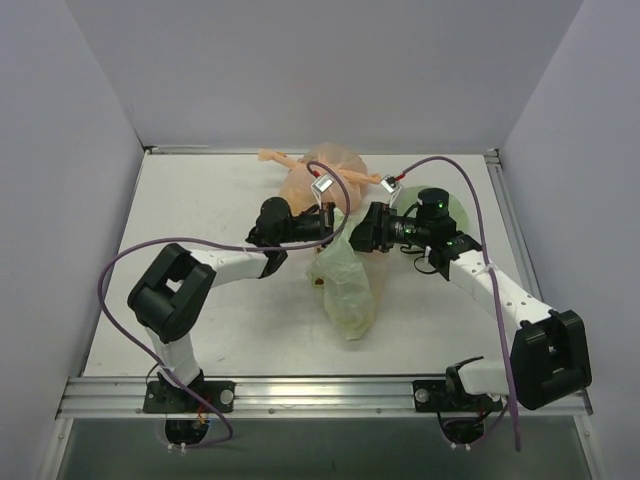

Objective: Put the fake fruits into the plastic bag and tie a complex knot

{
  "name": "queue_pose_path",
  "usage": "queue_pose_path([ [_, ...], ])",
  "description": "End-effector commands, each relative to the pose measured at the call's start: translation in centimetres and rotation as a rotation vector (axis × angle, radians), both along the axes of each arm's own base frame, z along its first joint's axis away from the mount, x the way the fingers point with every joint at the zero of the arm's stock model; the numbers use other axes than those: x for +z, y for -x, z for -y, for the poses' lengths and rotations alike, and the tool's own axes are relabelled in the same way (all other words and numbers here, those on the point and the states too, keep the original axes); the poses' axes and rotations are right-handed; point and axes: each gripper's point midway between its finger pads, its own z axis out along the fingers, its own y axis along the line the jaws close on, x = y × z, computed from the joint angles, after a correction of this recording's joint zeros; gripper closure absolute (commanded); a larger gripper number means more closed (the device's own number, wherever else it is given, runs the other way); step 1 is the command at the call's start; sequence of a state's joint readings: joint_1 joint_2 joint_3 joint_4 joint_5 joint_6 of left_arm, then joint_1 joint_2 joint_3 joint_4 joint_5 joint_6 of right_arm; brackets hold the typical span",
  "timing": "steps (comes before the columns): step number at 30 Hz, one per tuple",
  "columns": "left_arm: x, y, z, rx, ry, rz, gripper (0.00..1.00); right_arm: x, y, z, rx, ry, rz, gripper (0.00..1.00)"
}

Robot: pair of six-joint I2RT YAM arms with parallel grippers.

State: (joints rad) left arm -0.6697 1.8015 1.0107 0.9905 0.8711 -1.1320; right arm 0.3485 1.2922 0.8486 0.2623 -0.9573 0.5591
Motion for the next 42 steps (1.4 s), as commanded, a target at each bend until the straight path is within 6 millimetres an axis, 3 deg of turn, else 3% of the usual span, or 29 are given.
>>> queue_pose_path([
  [1, 7.8, -0.8, -0.1, 0.054, 0.176, 0.144, 1.00, -1.1, 0.8, -1.3, 0.063, -0.034, -0.070, 0.31],
  [5, 8.2, -1.3, -0.6, 0.084, 0.174, 0.142, 1.00, -0.7, 0.5, -2.0, 0.070, -0.086, -0.065, 0.31],
  [10, 9.1, -3.4, -1.6, 0.154, 0.180, 0.148, 1.00, -0.5, 0.1, -2.8, 0.057, -0.109, -0.059, 0.31],
  [13, 10.0, -4.3, -2.0, 0.189, 0.190, 0.146, 1.00, 1.1, -0.6, -3.3, 0.040, -0.162, -0.036, 0.31],
  [19, 11.4, -3.5, -2.2, 0.172, 0.223, 0.144, 1.00, 3.1, -1.6, -5.3, 0.073, -0.204, 0.004, 0.31],
  [22, 9.8, -2.2, -2.2, 0.155, 0.208, 0.131, 1.00, 3.3, -2.1, -5.9, 0.084, -0.207, 0.030, 0.30],
  [23, 8.0, -2.1, -2.4, 0.162, 0.179, 0.100, 1.00, 3.1, -2.0, -6.1, 0.091, -0.202, 0.033, 0.30],
  [26, 5.7, -1.5, -2.7, 0.157, 0.148, 0.097, 1.00, 1.6, -1.5, -6.2, 0.120, -0.172, 0.023, 0.30],
  [30, 2.7, -1.5, -3.6, 0.161, 0.104, 0.076, 1.00, 0.0, -1.1, -4.2, 0.107, -0.095, 0.003, 0.30],
  [31, 2.5, -1.6, -3.8, 0.162, 0.098, 0.075, 1.00, 0.5, -0.9, -3.6, 0.102, -0.087, 0.014, 0.30],
  [35, 2.8, -1.7, -3.9, 0.162, 0.103, 0.084, 1.00, 0.0, 0.0, -1.2, 0.116, 0.032, 0.024, 0.29],
  [37, 3.1, -1.8, -3.7, 0.159, 0.107, 0.089, 1.00, 0.0, 0.4, -0.3, 0.106, 0.065, 0.005, 0.21],
  [42, 3.5, -1.9, -3.6, 0.154, 0.112, 0.096, 1.00, 0.8, 0.2, 1.5, 0.080, 0.083, 0.008, 0.15],
])
